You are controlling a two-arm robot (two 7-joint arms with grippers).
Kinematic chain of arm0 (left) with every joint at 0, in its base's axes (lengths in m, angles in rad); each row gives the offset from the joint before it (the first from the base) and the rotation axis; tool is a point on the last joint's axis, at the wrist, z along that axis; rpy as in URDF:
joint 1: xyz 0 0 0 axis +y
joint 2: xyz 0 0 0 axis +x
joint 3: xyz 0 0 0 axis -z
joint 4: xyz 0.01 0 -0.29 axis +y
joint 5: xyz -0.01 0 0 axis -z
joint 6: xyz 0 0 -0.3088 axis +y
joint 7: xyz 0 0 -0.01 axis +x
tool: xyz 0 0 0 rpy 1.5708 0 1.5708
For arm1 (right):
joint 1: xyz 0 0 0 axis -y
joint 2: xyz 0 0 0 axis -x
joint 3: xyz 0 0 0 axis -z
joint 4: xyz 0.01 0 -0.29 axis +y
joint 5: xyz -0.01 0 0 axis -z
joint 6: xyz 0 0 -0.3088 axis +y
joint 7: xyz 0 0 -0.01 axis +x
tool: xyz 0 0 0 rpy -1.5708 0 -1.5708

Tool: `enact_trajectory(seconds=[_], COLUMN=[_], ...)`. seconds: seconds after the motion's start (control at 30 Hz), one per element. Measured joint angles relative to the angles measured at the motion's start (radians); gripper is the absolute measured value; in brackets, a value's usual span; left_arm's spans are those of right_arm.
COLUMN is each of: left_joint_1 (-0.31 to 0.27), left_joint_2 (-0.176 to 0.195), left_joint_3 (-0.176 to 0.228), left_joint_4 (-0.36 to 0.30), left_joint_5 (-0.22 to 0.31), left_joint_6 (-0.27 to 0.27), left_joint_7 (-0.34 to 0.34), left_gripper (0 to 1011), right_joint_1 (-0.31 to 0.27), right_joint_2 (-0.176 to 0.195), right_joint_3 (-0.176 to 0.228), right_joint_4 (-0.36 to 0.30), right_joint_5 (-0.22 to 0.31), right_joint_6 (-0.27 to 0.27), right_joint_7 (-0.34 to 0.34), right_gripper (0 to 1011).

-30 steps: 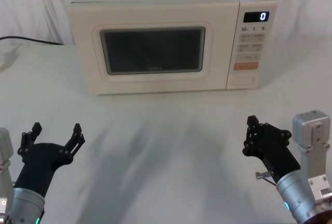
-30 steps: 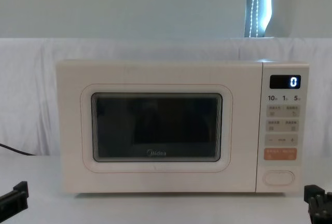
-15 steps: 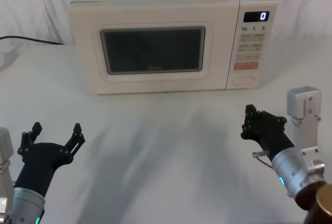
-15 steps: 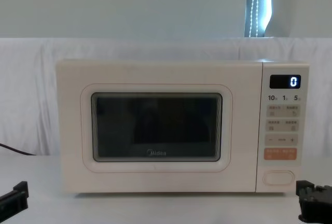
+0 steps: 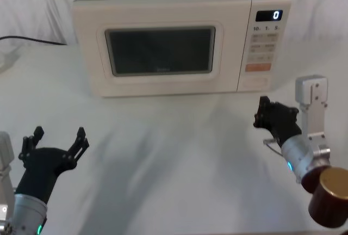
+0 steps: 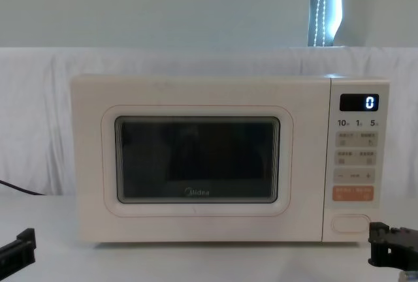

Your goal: Press the button to open the microwave door with one hand; close the microwave door with the other hand.

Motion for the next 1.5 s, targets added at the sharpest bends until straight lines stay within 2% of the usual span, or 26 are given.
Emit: enact_trajectory(seconds=[0.2, 0.37, 0.43, 0.83, 1.5], left_joint_1=[0.000, 0.000, 0.000, 0.000, 0.000], left_joint_2=[0.000, 0.000, 0.000, 0.000, 0.000], left_joint_3=[0.000, 0.000, 0.000, 0.000, 0.000], left_joint_4=[0.000, 0.000, 0.000, 0.000, 0.000], left_joint_5=[0.000, 0.000, 0.000, 0.000, 0.000], left_joint_6=[0.000, 0.000, 0.000, 0.000, 0.000], left_joint_7=[0.000, 0.000, 0.000, 0.000, 0.000], left_gripper=[1001, 1001, 1001, 1001, 1001], right_joint_1=[0.076, 0.130, 0.168, 0.261, 0.365], right_joint_2=[-0.015, -0.025, -0.031, -0.042, -0.046], right_joint_3=[0.013, 0.018, 0.023, 0.042, 0.047], right_joint_4=[0.105, 0.182, 0.233, 0.368, 0.527], right_joint_5=[0.006, 0.015, 0.021, 0.037, 0.038], right_joint_6=[-0.038, -0.050, -0.050, -0.066, -0.093], right_joint_7=[0.027, 0.042, 0.047, 0.054, 0.064], right_gripper=[0, 0, 0, 0, 0])
